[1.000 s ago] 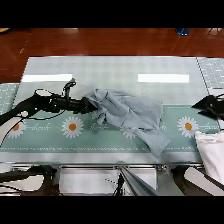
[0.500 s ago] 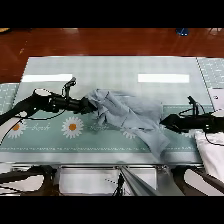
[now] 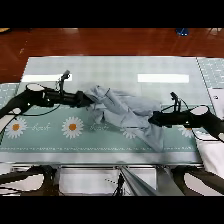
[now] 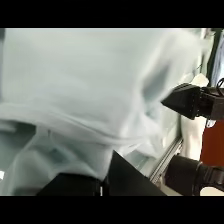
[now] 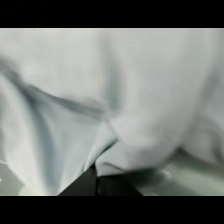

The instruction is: Fold the shirts.

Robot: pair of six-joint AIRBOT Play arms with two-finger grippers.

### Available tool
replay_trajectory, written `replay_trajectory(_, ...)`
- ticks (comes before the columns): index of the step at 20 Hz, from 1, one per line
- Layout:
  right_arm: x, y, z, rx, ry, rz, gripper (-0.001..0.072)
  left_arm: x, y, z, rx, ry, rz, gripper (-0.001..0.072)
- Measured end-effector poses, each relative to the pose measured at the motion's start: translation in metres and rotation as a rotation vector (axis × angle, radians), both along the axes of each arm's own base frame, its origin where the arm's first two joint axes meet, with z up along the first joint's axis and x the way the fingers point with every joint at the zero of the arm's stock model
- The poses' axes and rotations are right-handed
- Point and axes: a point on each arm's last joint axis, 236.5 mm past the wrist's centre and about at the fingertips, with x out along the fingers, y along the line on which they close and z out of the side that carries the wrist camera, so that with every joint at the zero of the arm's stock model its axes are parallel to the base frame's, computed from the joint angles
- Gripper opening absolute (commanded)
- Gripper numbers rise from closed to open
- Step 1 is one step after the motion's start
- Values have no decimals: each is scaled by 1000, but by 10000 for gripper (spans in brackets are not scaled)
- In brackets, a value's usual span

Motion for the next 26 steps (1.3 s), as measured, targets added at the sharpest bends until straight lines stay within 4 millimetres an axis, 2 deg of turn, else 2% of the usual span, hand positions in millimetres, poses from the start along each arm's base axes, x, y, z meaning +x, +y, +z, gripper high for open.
replay_trajectory(2,24,5,39,21,-114,19,16,22,7,46,-9,-134,11,23)
replay_trajectory(3,39,5,69,24,-200,26,16,33,11,78,-13,-223,16,23)
replay_trajectory(4,53,5,103,28,-293,27,16,41,15,112,-15,-314,23,23)
replay_trajectory(6,77,-4,189,7,-525,17,15,50,24,197,-14,-533,40,23)
replay_trajectory(7,83,-9,234,-11,-639,6,15,48,29,240,-14,-641,50,23)
replay_trajectory(9,83,-25,323,-68,-852,-38,15,30,37,324,-4,-856,67,23)
replay_trajectory(11,68,-41,402,-133,-1030,-95,15,1,44,399,9,-1051,95,23)
replay_trajectory(12,55,-47,439,-160,-1112,-124,15,-16,47,428,15,-1127,109,23)
replay_trajectory(14,28,-54,493,-205,-1230,-168,15,-51,53,473,49,-1242,144,23)
replay_trajectory(16,1,-58,532,-239,-1312,-206,15,-81,59,499,98,-1298,197,23)
replay_trajectory(17,-11,-60,542,-261,-1329,-218,15,-93,64,506,125,-1308,226,23)
replay_trajectory(18,-22,-62,550,-281,-1338,-229,15,-105,68,510,157,-1307,253,23)
replay_trajectory(20,-40,-66,555,-333,-1325,-235,15,-123,78,506,234,-1277,297,23)
replay_trajectory(23,-58,-71,535,-405,-1217,-211,15,-144,89,477,342,-1154,307,23)
replay_trajectory(26,-65,-74,496,-444,-1047,-156,15,-155,95,428,415,-953,259,23)
